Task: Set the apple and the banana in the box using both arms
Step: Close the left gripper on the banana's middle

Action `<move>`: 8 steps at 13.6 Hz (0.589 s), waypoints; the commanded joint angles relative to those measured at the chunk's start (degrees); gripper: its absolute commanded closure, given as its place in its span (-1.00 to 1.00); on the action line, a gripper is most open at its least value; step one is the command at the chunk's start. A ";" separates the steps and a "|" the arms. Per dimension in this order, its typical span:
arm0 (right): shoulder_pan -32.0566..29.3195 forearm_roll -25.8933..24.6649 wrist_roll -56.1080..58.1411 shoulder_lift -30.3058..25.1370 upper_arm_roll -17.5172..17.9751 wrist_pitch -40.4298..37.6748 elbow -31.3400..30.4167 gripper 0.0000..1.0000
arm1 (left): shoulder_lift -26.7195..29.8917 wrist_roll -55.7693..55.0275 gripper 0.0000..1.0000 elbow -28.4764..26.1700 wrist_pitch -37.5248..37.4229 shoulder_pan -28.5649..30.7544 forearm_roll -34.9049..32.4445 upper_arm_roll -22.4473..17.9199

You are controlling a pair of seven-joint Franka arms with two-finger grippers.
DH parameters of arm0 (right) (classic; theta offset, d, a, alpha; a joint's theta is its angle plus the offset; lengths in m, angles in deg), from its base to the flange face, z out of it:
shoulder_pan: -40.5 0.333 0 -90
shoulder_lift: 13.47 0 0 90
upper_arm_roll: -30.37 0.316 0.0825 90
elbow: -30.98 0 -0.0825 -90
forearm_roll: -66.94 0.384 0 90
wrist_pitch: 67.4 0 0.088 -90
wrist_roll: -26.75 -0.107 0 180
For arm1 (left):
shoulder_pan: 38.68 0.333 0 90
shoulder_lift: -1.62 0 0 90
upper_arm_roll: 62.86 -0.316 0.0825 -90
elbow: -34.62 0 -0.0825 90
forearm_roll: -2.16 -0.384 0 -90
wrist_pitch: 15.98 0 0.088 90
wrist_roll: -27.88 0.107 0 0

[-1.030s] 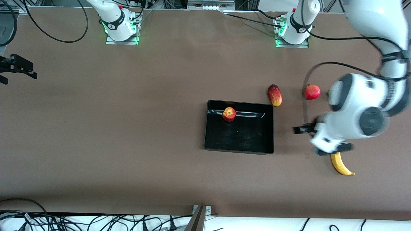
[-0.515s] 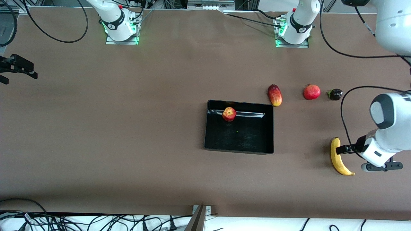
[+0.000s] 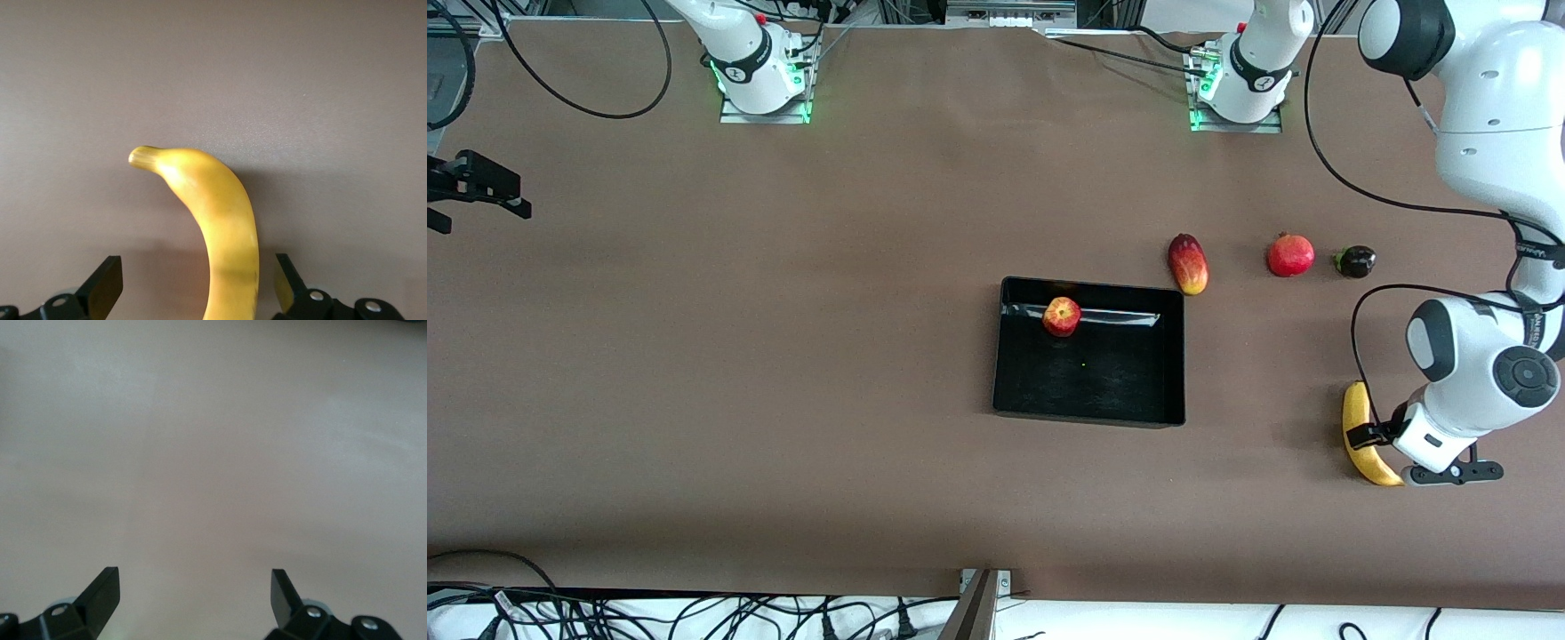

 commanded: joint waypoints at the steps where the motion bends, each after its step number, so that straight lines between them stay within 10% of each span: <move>1: -0.89 -0.22 -0.45 0.19 0.80 -1.00 1.03 -1.00 | -1.23 -0.23 -1.00 -0.96 3.71 -0.09 -1.30 0.03; 2: -0.89 -0.22 -0.45 0.19 0.80 -1.00 1.03 -1.00 | -1.32 -0.23 -1.00 -1.05 3.81 -0.09 -1.30 0.03; 3: -0.89 -0.22 -0.45 0.19 0.80 -1.00 1.03 -1.00 | -1.67 -0.32 -0.53 -1.14 3.90 -0.09 -1.30 0.03; 5: -0.89 -0.22 -0.45 0.19 0.80 -1.00 1.03 -1.00 | -1.58 -0.49 0.99 -1.23 3.55 0.00 -1.30 0.03; 8: -0.89 -0.22 -0.45 0.19 0.80 -1.00 1.03 -1.00 | -0.88 -2.50 1.00 -1.31 2.24 -0.17 -1.30 0.03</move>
